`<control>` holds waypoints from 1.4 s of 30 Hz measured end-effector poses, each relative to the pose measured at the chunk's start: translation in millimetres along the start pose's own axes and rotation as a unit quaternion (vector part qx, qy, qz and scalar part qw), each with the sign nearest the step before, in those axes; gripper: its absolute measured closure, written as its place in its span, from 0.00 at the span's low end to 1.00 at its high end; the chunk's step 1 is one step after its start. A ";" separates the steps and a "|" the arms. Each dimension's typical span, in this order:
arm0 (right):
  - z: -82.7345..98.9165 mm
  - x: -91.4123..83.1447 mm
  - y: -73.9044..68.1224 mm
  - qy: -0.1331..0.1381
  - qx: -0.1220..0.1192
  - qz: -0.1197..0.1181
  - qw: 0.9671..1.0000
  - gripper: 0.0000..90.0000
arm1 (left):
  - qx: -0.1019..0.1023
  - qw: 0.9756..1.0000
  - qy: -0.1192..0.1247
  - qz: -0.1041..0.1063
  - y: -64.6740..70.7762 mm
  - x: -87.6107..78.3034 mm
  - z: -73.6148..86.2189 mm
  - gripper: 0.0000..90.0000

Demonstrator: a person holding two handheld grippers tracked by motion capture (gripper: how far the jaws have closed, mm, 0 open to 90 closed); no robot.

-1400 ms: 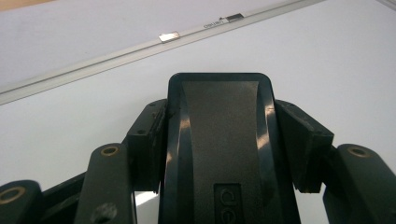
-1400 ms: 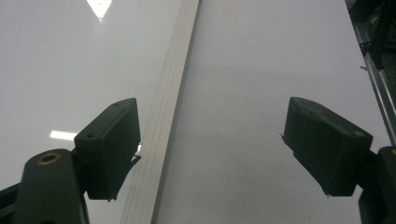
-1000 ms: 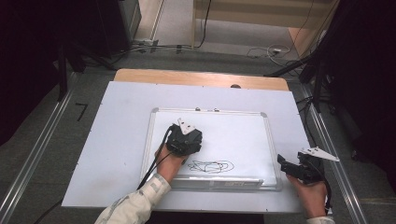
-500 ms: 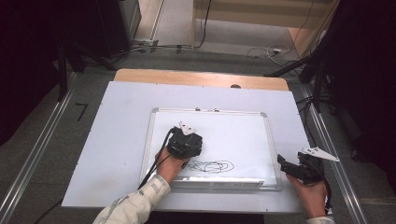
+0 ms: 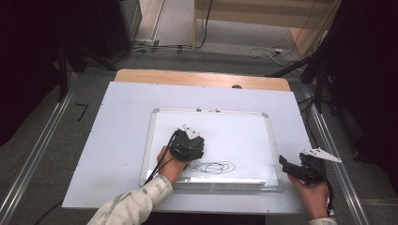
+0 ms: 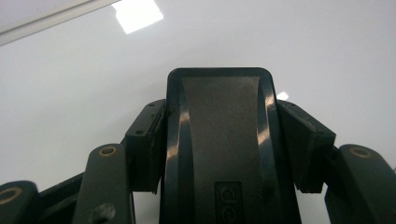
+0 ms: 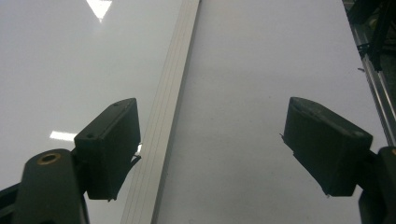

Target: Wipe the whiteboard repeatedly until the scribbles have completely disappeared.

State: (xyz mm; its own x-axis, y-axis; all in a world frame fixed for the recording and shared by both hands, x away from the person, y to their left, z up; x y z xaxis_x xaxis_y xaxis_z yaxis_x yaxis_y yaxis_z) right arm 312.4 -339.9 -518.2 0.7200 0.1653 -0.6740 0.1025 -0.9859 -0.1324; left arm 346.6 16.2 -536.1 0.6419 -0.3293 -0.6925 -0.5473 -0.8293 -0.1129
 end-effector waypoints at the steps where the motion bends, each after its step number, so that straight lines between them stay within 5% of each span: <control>1: 0.0 0.0 0.0 0.000 0.000 0.000 1.000 0.19 | 0.000 1.000 0.000 0.000 0.0 0.0 0.0 0.44; 24: -0.2 0.4 -1.0 -0.001 0.000 0.000 1.000 0.19 | 0.029 0.999 0.006 0.033 14.6 2.9 -2.0 0.45; 42: -1.2 1.4 -2.5 -0.001 -0.002 -0.002 1.000 0.19 | 0.059 0.997 0.008 0.057 39.9 12.1 -15.5 0.45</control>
State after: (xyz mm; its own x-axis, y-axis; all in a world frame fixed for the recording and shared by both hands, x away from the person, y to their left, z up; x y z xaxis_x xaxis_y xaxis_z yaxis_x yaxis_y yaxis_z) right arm 314.0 -337.2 -518.0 0.7181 0.1686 -0.6751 0.1069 -0.9854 -0.1324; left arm 340.9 -27.9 -537.9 0.5798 -0.4260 -0.6945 -0.6754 -0.7281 -0.1173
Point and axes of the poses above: each handheld gripper's, and its own axes: x roughly forward along the jaws, z roughly out of its underside, y roughly to its right, the point moved 6 cm from there along x, roughly forward along the jaws, and after that the axes turned 8 degrees about x, right-handed, at the moved point
